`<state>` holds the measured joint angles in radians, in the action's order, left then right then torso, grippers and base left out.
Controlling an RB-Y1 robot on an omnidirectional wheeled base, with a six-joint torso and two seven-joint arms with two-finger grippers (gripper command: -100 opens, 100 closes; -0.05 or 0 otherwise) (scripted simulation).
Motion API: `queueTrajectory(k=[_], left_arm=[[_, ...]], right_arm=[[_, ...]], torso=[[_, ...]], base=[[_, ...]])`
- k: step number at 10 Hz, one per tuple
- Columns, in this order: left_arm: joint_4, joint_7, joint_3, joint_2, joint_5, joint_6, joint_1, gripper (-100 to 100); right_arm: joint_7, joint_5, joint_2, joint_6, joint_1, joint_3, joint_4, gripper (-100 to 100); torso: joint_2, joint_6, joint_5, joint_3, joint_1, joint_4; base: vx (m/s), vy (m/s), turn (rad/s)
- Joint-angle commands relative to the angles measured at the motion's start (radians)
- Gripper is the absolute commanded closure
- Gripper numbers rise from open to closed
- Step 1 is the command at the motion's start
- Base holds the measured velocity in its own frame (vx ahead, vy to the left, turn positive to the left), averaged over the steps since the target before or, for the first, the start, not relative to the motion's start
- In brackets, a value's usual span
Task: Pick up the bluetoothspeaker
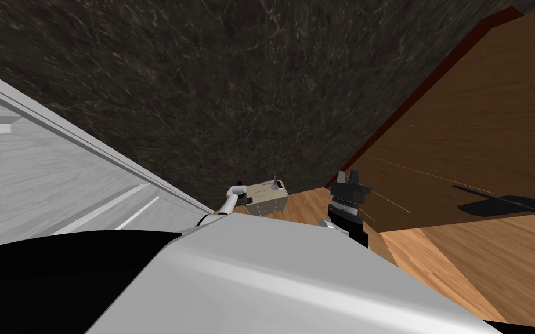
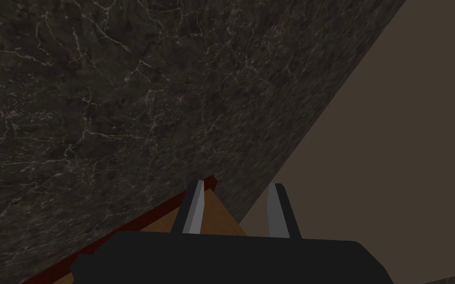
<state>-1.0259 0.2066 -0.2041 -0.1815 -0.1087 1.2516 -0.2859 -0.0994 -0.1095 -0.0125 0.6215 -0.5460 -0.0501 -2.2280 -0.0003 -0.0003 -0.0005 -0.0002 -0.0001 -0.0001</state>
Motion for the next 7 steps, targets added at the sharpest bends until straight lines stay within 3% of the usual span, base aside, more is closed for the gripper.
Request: queueTrajectory(k=[1,5,6,7], left_arm=[[0.022,-0.002,0.002,0.004,0.001,-0.028,0.006,-100],[0.066,-0.006,0.006,0.011,0.003,-0.085,0.017,-100],[0.055,-0.007,0.004,0.009,0.001,-0.070,0.017,-100],[0.057,-0.008,0.004,0.008,0.001,-0.075,0.017,100]], right_arm=[[0.000,0.000,0.000,0.000,0.000,0.000,0.000,0],[0.000,0.000,0.000,0.000,0.000,0.000,0.000,0],[0.000,0.000,0.000,0.000,0.000,0.000,0.000,0],[0.000,0.000,0.000,0.000,0.000,0.000,0.000,0]], torso=[[0.000,0.000,0.000,0.000,0.000,0.000],[0.000,0.000,0.000,0.000,0.001,0.000],[-0.003,0.000,0.000,-0.002,0.002,-0.001],[-0.003,0.000,0.000,-0.002,0.002,-0.001]], base=[[-0.014,-0.016,-0.013],[0.009,-0.001,0.008],[0.042,0.012,0.005],[0.006,0.002,-0.003]])
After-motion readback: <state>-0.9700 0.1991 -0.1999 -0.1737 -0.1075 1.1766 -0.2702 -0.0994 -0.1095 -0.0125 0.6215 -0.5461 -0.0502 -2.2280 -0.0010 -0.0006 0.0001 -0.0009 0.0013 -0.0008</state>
